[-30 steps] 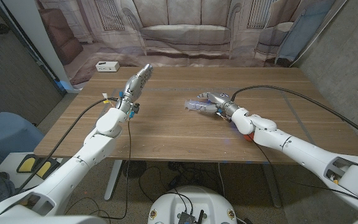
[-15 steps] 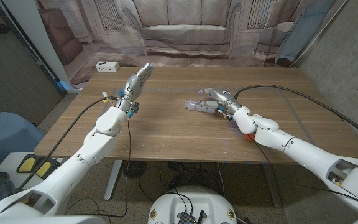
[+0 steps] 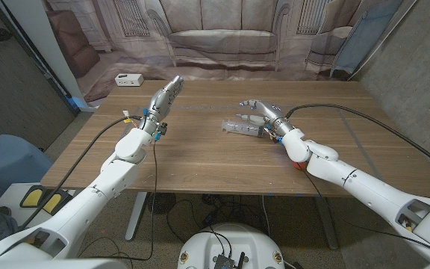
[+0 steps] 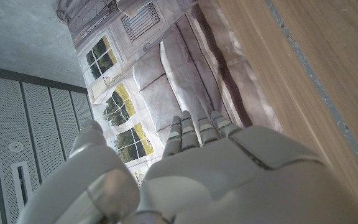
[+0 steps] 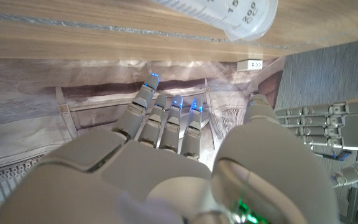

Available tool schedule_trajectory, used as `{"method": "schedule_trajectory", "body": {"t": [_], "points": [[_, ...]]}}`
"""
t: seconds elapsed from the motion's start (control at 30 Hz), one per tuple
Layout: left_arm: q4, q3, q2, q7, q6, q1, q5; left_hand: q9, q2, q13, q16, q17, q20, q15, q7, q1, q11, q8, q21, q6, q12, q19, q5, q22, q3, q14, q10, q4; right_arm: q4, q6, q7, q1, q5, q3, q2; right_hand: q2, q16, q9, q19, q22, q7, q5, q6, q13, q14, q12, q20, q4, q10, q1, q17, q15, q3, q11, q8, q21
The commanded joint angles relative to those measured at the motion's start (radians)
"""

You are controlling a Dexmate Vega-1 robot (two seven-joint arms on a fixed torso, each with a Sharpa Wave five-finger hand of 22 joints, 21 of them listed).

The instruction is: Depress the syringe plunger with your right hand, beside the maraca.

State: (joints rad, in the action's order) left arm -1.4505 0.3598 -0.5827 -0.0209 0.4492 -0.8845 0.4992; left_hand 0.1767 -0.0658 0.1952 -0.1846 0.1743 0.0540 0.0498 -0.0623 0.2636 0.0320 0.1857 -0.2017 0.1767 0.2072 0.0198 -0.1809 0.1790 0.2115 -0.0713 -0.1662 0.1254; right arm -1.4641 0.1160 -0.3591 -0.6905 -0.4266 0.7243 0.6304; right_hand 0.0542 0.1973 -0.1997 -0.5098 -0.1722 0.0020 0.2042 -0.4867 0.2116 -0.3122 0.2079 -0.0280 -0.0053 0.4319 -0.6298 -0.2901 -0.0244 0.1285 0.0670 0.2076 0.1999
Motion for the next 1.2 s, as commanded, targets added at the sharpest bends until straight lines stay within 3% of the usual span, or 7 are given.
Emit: {"method": "schedule_trajectory", "body": {"t": [0.03,0.13,0.23,0.5,0.7,1.0,1.2], "points": [[0.008,-0.003,-0.004,-0.011,0.006,0.003,0.006,0.002,0.0,0.0,-0.002,0.004,0.006,-0.001,0.003,0.006,-0.003,0.002,0.003,0.004,0.003,0.003,0.001,0.002,0.004,-0.003,-0.005,-0.001,-0.067,0.0,-0.054,-0.055,0.052,-0.061,-0.001,0.004,-0.001,-0.004,0.007,-0.003,0.001,-0.001,-0.078,0.002,0.012,-0.001,0.008,0.002,-0.015,0.018,0.008,0.004,0.007,-0.003,0.028,-0.003],[0.003,-0.006,-0.007,-0.009,0.011,0.002,0.003,0.002,0.0,0.0,-0.002,0.004,0.006,-0.001,0.002,0.006,-0.001,0.002,0.003,0.004,0.003,0.003,0.001,0.002,0.004,-0.003,-0.004,-0.001,-0.081,0.009,-0.063,-0.069,0.072,-0.076,-0.005,0.004,-0.002,-0.005,0.01,-0.003,-0.001,-0.001,-0.082,0.002,0.017,-0.002,0.008,0.001,-0.02,0.018,0.01,0.001,0.008,-0.008,0.029,-0.004],[-0.003,-0.011,-0.013,-0.01,0.018,-0.005,0.002,0.002,0.001,0.0,-0.002,0.004,0.005,-0.001,0.002,0.006,0.0,0.002,0.003,0.004,0.003,0.004,0.001,0.002,0.004,-0.002,-0.005,-0.001,-0.094,0.026,-0.068,-0.085,0.105,-0.095,-0.01,0.005,-0.001,-0.005,0.012,-0.003,-0.013,-0.002,-0.038,0.002,0.02,-0.003,0.007,-0.002,-0.023,0.021,0.015,-0.001,0.008,-0.013,0.008,-0.004],[-0.006,-0.032,-0.031,-0.005,0.032,-0.027,0.006,0.002,0.001,0.0,-0.002,0.004,0.003,-0.001,0.003,0.006,0.002,0.002,0.002,0.004,0.004,0.003,0.001,0.002,0.004,-0.004,-0.006,-0.001,-0.156,0.049,-0.038,-0.126,0.21,-0.151,-0.011,0.014,-0.002,-0.002,-0.008,-0.004,0.033,-0.005,0.013,0.001,0.037,-0.013,0.018,-0.003,-0.057,0.033,0.023,-0.002,0.011,0.02,-0.013,0.004],[0.016,-0.033,-0.024,-0.025,0.045,-0.016,0.02,0.002,0.002,-0.001,-0.002,0.004,0.001,-0.003,0.013,0.005,-0.008,0.0,0.002,0.0,0.004,0.001,0.001,0.002,0.003,-0.004,-0.006,-0.001,-0.165,0.087,-0.045,-0.154,0.279,-0.189,-0.03,0.015,0.009,0.001,-0.029,-0.003,0.041,-0.009,0.089,-0.001,0.018,-0.01,0.03,-0.004,-0.056,0.043,0.027,0.0,0.011,0.03,-0.034,0.009],[0.049,-0.03,-0.013,-0.047,0.047,0.002,0.038,0.002,0.002,-0.001,-0.002,0.004,-0.02,-0.003,0.009,0.006,-0.004,-0.003,0.0,-0.01,0.003,-0.005,0.001,0.002,0.003,-0.005,-0.005,0.0,-0.187,0.119,-0.012,-0.187,0.369,-0.231,-0.032,0.016,0.011,0.003,-0.039,-0.003,0.06,-0.011,0.116,-0.003,0.015,-0.012,0.032,-0.002,-0.061,0.056,0.028,-0.006,0.008,0.042,-0.033,0.011],[0.067,-0.027,-0.009,-0.067,0.053,0.015,0.047,0.001,0.002,-0.001,-0.003,0.004,-0.028,-0.002,0.002,0.006,-0.004,-0.003,-0.001,-0.011,0.003,-0.009,0.001,0.002,0.003,-0.006,-0.006,0.0,-0.213,0.136,0.01,-0.218,0.439,-0.267,-0.029,0.01,0.0,0.006,-0.006,-0.003,0.07,-0.016,0.134,-0.008,0.054,-0.023,0.028,0.003,-0.098,0.08,0.03,-0.018,-0.002,0.05,-0.027,-0.004]]}}
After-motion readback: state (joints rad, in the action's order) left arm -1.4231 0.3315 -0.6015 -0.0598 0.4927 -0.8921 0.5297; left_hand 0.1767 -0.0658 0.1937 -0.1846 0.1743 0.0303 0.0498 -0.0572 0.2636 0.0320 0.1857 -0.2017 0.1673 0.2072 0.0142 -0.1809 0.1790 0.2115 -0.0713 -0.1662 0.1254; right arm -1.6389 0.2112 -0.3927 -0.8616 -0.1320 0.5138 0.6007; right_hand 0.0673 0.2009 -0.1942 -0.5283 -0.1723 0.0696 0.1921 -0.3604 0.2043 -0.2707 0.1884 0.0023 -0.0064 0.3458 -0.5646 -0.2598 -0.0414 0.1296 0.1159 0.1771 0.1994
